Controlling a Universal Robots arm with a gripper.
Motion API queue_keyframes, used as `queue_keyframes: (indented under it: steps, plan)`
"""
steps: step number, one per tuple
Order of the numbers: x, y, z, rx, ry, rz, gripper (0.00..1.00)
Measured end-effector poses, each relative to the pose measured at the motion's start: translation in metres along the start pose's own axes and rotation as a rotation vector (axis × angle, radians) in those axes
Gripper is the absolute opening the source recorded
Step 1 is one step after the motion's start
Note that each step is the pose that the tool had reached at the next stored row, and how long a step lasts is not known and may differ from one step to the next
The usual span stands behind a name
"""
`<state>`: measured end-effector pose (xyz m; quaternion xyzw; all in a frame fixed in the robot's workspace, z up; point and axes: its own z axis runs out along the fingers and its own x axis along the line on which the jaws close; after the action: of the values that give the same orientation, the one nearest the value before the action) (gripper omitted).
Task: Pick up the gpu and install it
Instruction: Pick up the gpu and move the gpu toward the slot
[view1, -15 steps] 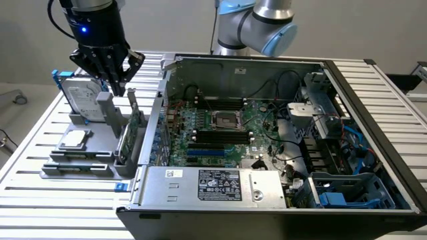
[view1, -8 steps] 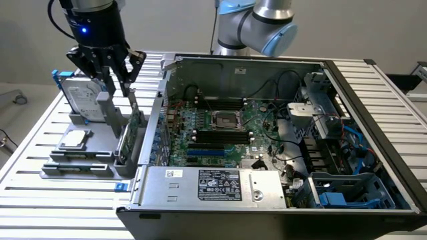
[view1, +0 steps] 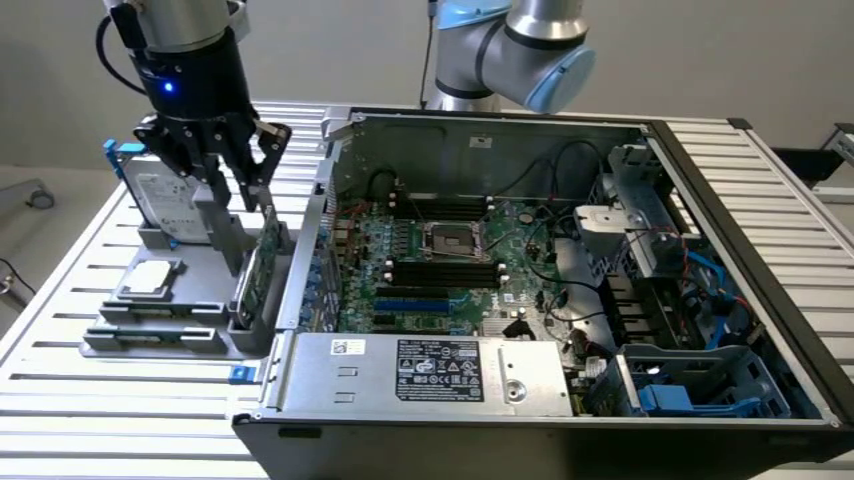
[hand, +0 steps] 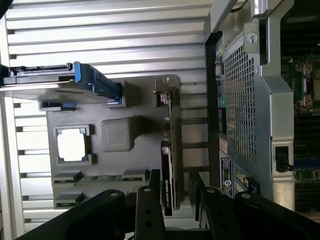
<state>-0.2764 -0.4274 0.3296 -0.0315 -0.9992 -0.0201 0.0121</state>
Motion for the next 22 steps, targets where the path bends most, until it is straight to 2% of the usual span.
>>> queue_keyframes:
  steps: [4, 15, 22]
  plan:
    - [0.000, -0.0037, 0.0069, 0.0009, 0.0028, -0.020, 0.36]
    - [0.004, -0.0051, 0.0271, 0.0033, 0.0066, -0.115, 0.36]
    - [0.005, -0.0057, 0.0398, 0.0044, 0.0044, -0.134, 0.36]
